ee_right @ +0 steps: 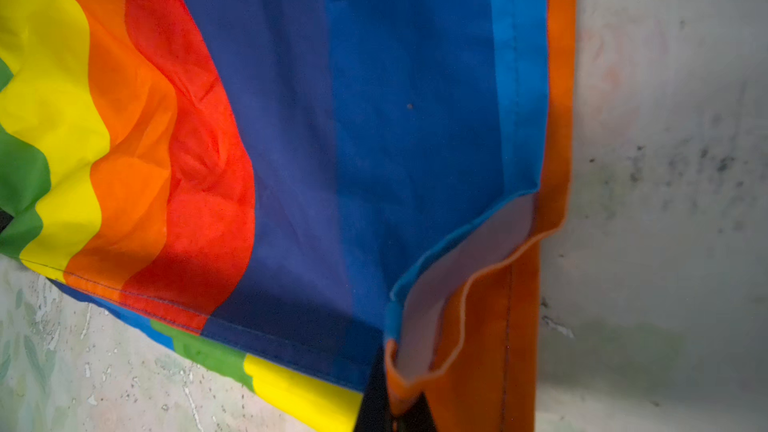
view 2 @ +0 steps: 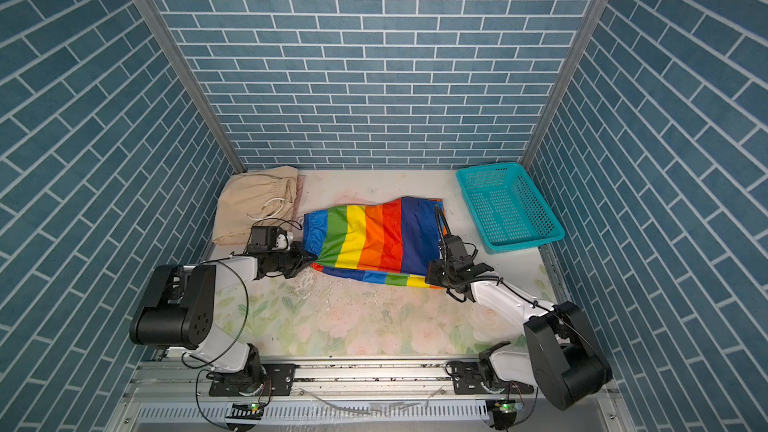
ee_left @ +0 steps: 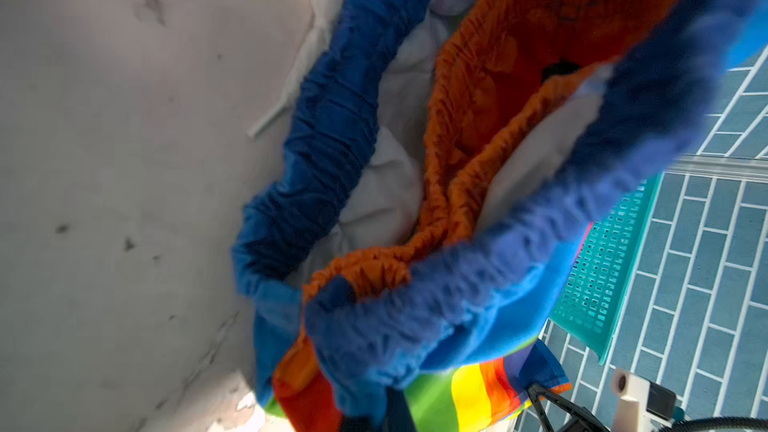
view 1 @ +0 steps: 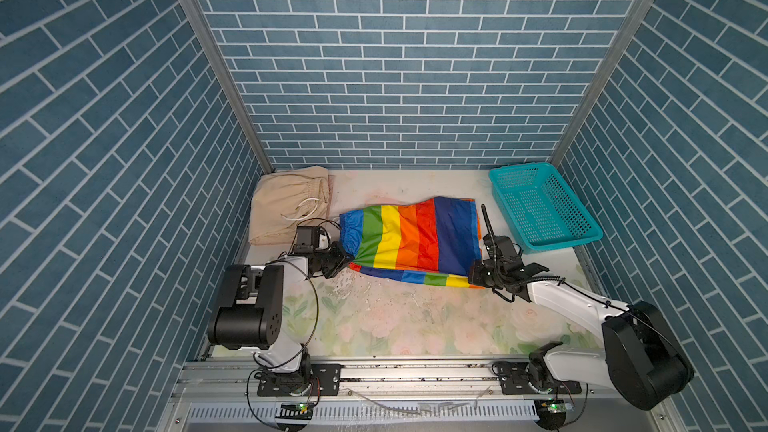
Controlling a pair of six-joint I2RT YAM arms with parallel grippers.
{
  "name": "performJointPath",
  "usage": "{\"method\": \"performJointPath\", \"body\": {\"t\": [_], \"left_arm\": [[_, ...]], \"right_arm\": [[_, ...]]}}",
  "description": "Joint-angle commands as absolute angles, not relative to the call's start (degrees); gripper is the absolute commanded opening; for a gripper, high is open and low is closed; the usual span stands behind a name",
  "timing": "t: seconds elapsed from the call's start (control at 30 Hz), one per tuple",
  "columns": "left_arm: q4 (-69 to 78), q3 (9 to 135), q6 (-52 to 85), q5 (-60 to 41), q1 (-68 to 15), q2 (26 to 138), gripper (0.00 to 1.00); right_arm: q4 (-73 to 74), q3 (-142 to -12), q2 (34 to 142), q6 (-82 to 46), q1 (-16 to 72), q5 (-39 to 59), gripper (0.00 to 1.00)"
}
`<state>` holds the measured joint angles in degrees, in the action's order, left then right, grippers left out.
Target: Fold and stack the shorts
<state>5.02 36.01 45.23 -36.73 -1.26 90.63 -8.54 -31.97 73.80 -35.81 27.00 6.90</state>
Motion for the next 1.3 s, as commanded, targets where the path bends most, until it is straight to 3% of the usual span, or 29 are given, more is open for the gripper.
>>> {"method": "performJointPath", "body": {"t": [0.0, 0.1, 0.27, 0.57, 0.83, 0.9, 0.97, 1.17, 1.27], "left_arm": [[5.6, 35.6, 43.1, -30.7, 1.1, 90.0, 0.00], [6.9, 35.0, 43.6, -31.3, 1.1, 90.5, 0.00], [7.1, 34.3, 43.6, -31.4, 1.1, 89.7, 0.00], [8.6, 33.7, 44.2, -32.2, 1.1, 89.9, 0.00], [9.0, 33.1, 44.3, -32.5, 1.1, 89.3, 0.00], [9.3, 32.9, 44.3, -32.5, 1.1, 89.4, 0.00], [9.7, 32.7, 44.4, -32.4, 1.1, 89.6, 0.00], [10.3, 32.7, 44.7, -32.8, 1.0, 89.9, 0.00], [10.6, 32.4, 44.8, -32.9, 1.0, 89.9, 0.00]], "right_arm": [[-10.6, -29.7, 75.7, -37.3, 26.1, -0.1, 0.00], [-12.1, -31.3, 75.6, -36.1, 26.1, -0.6, 0.00], [-15.2, -34.0, 73.6, -35.5, 26.0, -0.5, 0.19], [-12.3, -31.4, 71.3, -37.3, 23.5, 2.8, 0.42], [-4.6, -28.0, 72.2, -42.6, 23.5, 8.4, 0.51], [-3.2, -27.4, 72.2, -43.6, 23.6, 8.9, 0.51], [-2.1, -27.0, 72.4, -44.1, 23.6, 8.8, 0.44], [0.9, -27.3, 75.0, -44.7, 23.6, 8.3, 0.01], [1.7, -28.5, 77.7, -44.0, 23.4, 6.9, 0.00]]}}
